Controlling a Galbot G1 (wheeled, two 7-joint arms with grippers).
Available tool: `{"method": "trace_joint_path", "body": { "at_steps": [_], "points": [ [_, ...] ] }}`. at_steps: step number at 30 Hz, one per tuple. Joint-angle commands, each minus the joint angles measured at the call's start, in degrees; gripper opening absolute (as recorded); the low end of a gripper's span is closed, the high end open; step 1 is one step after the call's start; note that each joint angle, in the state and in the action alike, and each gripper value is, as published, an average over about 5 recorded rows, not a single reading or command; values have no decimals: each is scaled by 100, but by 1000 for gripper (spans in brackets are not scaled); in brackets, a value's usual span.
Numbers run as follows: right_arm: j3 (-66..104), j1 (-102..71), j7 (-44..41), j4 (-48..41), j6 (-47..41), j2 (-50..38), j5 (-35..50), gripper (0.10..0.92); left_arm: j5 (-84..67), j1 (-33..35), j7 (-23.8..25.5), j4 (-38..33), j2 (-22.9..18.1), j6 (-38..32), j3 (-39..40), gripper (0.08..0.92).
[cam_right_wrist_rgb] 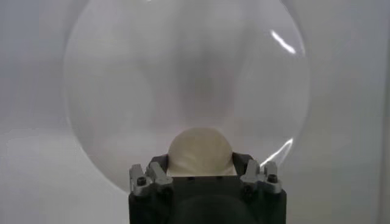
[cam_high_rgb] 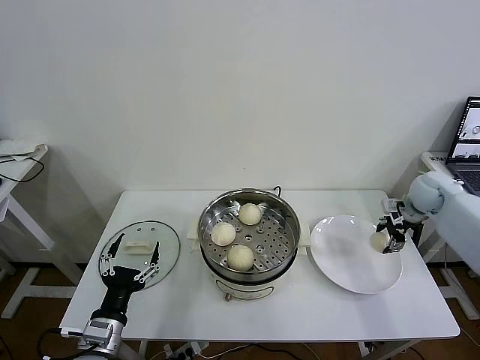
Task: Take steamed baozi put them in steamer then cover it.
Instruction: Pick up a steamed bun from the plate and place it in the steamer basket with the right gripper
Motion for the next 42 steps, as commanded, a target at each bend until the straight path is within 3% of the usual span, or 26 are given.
{"method": "trace_joint_path", "body": {
  "at_steps": [1, 11, 21, 32, 42],
  "points": [
    [-2558, 2411, -74, 1911, -1195, -956, 1974, 696, -12, -5, 7, -15, 22, -14, -10, 823],
    [-4398, 4491, 506, 2989, -2447, -370, 3552, 696, -51, -46, 29, -10, 50, -51, -19, 823],
    [-4985, 5487, 859, 2928, -3041, 1246, 4721, 696, -163, -85, 55, 51, 91, -95, -109, 823],
    [-4667, 4716, 1169, 2330, -3405, 2745, 4960, 696, -282, -159, 65, 106, 132, -77, -269, 823],
    [-4572, 4141, 1224, 2090, -3458, 3062, 4687, 696, -346, -234, 67, 192, 167, -58, -345, 823]
  ]
}}
